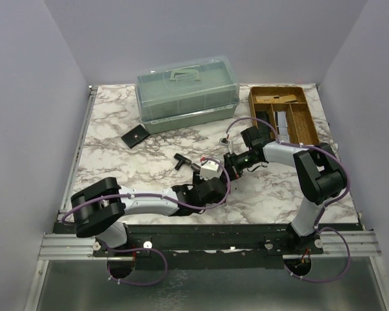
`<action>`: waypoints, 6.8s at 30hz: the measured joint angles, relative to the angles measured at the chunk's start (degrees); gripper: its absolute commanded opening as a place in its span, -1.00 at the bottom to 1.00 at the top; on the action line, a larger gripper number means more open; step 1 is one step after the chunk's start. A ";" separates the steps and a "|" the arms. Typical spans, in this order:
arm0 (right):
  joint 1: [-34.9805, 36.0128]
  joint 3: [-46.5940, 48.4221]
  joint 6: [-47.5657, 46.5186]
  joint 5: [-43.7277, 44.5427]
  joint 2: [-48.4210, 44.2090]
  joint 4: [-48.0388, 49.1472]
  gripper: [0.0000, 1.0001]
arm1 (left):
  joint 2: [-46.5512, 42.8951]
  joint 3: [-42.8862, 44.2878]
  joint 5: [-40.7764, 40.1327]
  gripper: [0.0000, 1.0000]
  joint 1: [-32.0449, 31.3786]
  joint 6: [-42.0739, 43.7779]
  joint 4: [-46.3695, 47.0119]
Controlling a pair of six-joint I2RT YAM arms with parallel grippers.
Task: Take the credit cards out of the card holder
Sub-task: Open the card holder at the center of the board.
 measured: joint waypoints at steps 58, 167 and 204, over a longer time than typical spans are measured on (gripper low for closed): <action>-1.49 -0.76 2.71 11.72 -1.46 2.60 -1.00 | 3.41 4.68 7.93 0.38 4.24 -8.07 -5.14; 3.08 -0.74 -2.58 8.13 -4.04 1.57 -0.99 | -14.99 -21.53 22.58 -0.07 20.37 -21.79 8.02; 15.87 1.51 -10.36 1.33 -7.76 10.80 -0.41 | -42.82 -24.72 10.84 0.07 21.79 -20.44 -22.16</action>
